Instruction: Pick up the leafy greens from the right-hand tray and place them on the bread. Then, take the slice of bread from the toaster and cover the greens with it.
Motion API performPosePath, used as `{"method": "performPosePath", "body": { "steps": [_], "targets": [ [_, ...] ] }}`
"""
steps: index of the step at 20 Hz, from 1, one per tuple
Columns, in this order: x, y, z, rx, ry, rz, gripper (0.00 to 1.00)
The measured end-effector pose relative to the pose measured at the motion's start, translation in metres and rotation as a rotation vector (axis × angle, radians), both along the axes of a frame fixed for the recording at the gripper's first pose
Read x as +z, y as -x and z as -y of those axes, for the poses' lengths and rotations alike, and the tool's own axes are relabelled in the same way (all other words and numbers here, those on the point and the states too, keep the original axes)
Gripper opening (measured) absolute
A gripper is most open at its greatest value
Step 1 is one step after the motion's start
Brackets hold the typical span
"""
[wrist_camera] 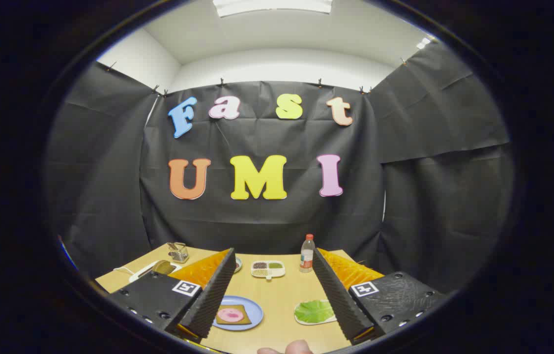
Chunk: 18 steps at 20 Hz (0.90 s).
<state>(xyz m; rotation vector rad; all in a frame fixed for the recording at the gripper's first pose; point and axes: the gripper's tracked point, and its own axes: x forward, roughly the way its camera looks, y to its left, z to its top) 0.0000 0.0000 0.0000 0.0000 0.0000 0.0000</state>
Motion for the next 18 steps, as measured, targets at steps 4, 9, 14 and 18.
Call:
{"method": "performPosePath", "body": {
  "steps": [4, 9, 14, 18],
  "targets": [
    [-0.0021, 0.002, -0.0037, -0.007, -0.003, -0.004, 0.95],
    [-0.0008, -0.0017, -0.0045, -0.019, -0.009, -0.007, 0.95],
    [-0.0039, -0.0042, -0.0086, -0.012, -0.015, -0.015, 0.95],
    [-0.0057, -0.0036, -0.0027, -0.02, -0.012, -0.024, 0.95]
  ]
}}
